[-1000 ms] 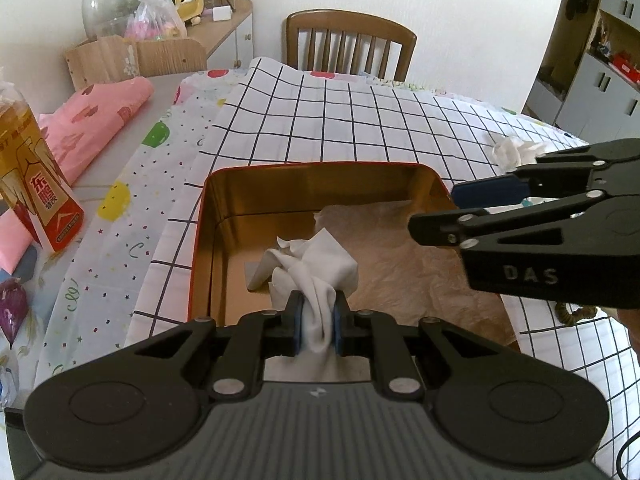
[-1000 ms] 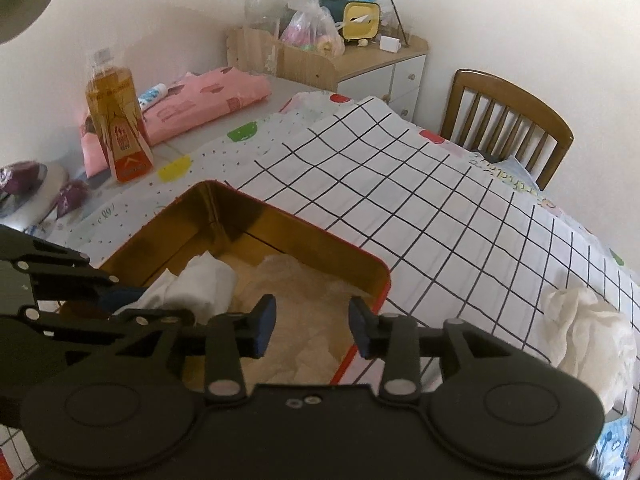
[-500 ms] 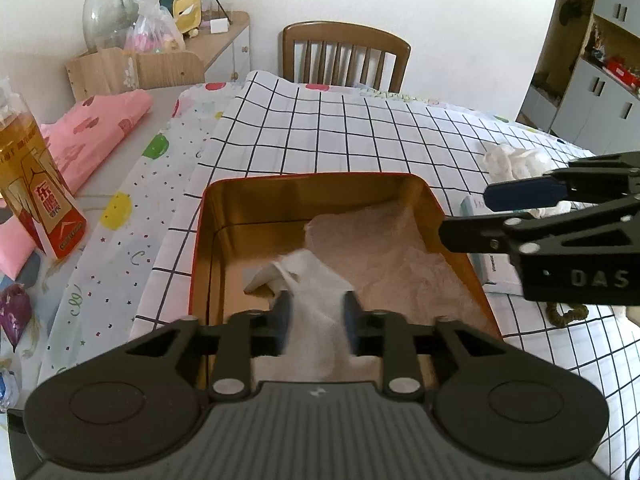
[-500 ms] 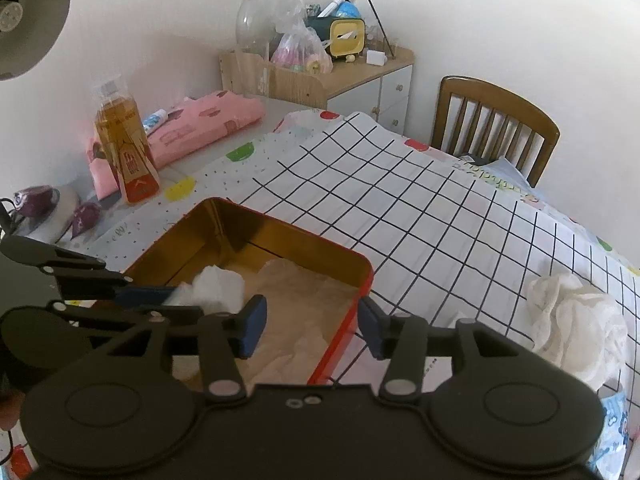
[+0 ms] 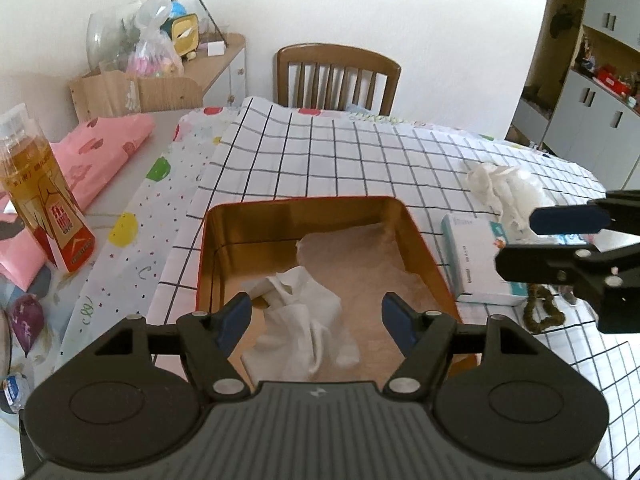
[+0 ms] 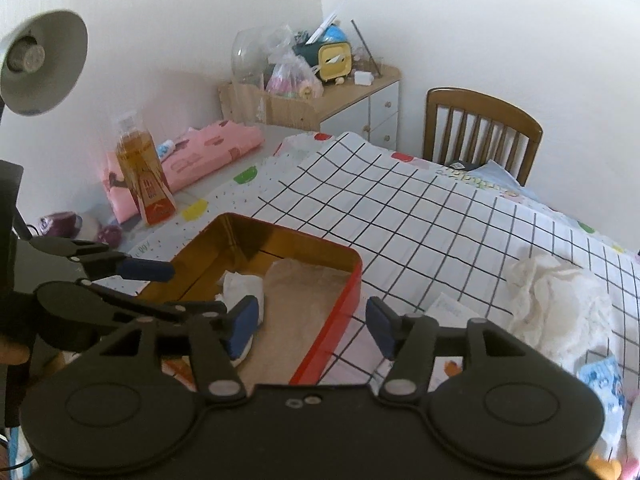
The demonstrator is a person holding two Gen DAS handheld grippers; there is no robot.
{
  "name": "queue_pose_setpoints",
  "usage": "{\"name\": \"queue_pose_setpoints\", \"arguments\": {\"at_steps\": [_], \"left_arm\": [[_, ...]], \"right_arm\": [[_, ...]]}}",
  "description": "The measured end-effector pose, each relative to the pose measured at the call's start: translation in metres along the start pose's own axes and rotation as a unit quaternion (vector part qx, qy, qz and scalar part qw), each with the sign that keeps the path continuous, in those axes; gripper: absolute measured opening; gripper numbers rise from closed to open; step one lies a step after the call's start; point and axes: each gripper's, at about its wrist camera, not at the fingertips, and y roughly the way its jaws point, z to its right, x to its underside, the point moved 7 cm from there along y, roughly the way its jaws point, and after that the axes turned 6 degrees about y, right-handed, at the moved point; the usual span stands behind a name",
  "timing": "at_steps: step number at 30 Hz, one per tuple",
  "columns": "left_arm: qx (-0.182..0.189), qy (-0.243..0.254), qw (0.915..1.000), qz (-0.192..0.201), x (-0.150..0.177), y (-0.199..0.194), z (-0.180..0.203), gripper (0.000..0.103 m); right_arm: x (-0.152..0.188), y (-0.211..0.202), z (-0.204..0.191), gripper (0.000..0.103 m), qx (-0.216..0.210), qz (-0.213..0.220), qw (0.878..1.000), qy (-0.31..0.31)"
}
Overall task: Organize soft objects
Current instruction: 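Move the left tool back to the brown beaded bracelet on the table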
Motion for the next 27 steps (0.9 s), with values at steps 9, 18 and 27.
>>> {"name": "queue_pose_setpoints", "arguments": {"at_steps": [9,18,27], "left_arm": [[0.010,0.029,0.9989,0.034,-0.008,-0.033,0.022,0.075],[0.032,0.057,0.9963,0.055,-0.017,-0.051,0.052,0.085],[0.062,0.074,0.9927,0.072,-0.028,-0.053,0.090,0.094]], "right_arm": [[0.020,-0.045,0.019,0.080,0.013,0.032,0.999,0.029],[0.041,-0.085,0.041,0.097,0.037,0.065,0.995,0.066],[0.061,-0.112,0.075,0.103,0.073,0.086,0.988,0.105]]}}
